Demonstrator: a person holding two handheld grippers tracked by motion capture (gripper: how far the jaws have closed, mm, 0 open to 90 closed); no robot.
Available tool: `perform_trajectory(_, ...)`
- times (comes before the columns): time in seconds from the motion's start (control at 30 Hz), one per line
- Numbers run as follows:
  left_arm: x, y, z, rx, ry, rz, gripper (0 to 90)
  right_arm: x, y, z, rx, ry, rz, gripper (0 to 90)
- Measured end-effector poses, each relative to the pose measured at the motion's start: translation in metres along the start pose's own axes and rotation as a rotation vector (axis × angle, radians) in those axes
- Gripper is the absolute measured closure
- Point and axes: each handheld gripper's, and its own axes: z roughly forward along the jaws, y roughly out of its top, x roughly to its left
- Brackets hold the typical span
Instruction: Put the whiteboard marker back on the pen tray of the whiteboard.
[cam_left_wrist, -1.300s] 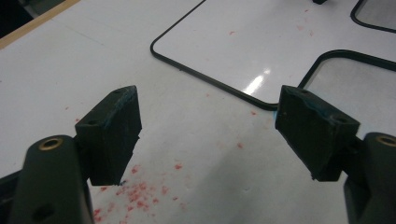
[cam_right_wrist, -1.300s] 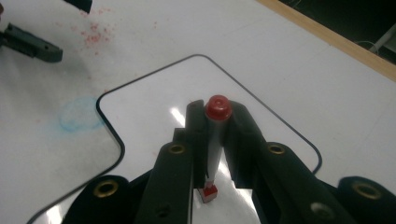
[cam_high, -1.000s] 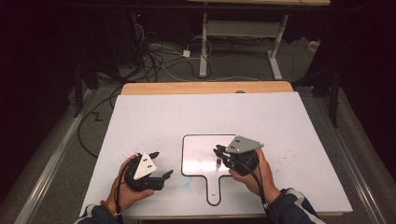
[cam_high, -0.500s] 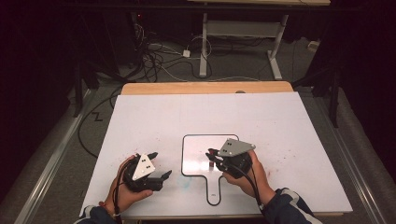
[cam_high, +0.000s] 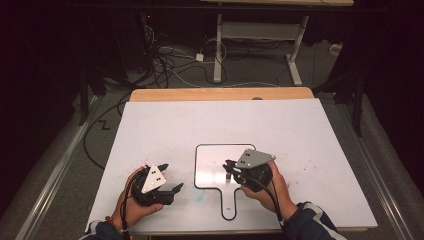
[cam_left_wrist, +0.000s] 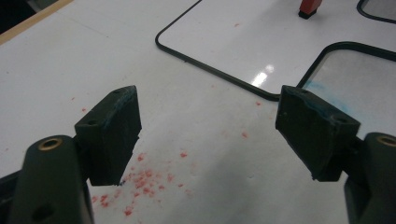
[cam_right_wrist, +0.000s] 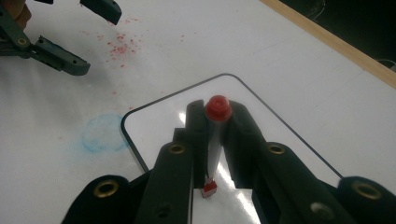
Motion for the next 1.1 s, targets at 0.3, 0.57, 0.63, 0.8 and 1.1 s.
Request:
perform_trajectory(0.3,0.0,0.003,0.001,0.002,0.003,0.022,21.7,-0.018,-0.007,-0.011,0.046,-0.079,0.029,81.2)
perform_trajectory(0.57,0.002,0.004,-0.003,-0.012,0.013,0.018,21.6,-0.037,-0.016,-0.034,0.068,-0.083,0.095,81.2)
perform_trajectory(0.63,0.002,0.004,-0.005,-0.018,0.014,0.017,21.6,-0.042,-0.016,-0.043,0.065,-0.082,0.113,81.2)
perform_trajectory(0.8,0.002,0.004,-0.006,-0.016,0.014,0.019,21.4,-0.051,-0.016,-0.06,0.1,-0.049,0.154,81.1)
perform_trajectory(1.1,-0.002,0.006,-0.006,-0.024,0.001,0.037,20.9,-0.067,-0.027,-0.058,0.167,0.016,0.226,81.0)
